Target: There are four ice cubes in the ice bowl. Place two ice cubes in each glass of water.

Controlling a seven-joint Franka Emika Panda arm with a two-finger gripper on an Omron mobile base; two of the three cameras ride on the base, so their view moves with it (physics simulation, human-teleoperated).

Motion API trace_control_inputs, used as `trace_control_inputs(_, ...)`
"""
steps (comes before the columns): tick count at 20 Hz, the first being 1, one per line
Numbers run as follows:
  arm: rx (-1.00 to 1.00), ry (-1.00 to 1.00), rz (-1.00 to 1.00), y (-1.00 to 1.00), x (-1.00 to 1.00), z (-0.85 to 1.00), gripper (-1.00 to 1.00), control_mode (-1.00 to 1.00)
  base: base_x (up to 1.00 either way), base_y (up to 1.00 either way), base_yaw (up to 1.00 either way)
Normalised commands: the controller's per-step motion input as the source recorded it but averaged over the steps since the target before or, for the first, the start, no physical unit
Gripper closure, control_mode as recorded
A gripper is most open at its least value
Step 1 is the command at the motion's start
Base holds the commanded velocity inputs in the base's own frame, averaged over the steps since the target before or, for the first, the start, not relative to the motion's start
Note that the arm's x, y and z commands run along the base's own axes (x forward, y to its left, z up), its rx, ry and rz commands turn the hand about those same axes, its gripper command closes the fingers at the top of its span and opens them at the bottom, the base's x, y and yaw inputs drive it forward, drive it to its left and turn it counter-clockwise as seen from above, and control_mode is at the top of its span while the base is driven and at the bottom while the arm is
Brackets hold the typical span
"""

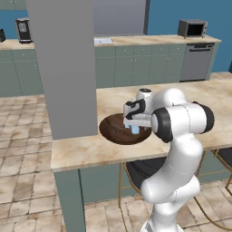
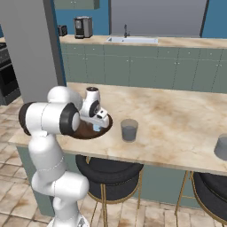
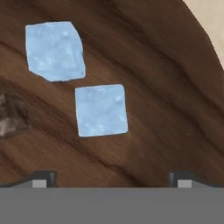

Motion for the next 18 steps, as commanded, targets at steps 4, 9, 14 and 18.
trace_control_inputs(4, -0.07, 0.0, 0.0, 0.0, 0.16, -0.36, -1.0, -1.0, 0.0, 0.0, 0.0)
trace_control_inputs(9, -0.04, 0.0, 0.0, 0.0, 0.21, -0.27, -1.0, -1.0, 0.0, 0.0, 0.0)
trace_control_inputs(14, -0.03, 0.0, 0.0, 0.0, 0.22, -0.24, -1.0, -1.0, 0.0, 0.0, 0.0)
trace_control_inputs(18, -0.01, 0.0, 0.0, 0.0, 0.29, -0.21, -1.0, -1.0, 0.0, 0.0, 0.0)
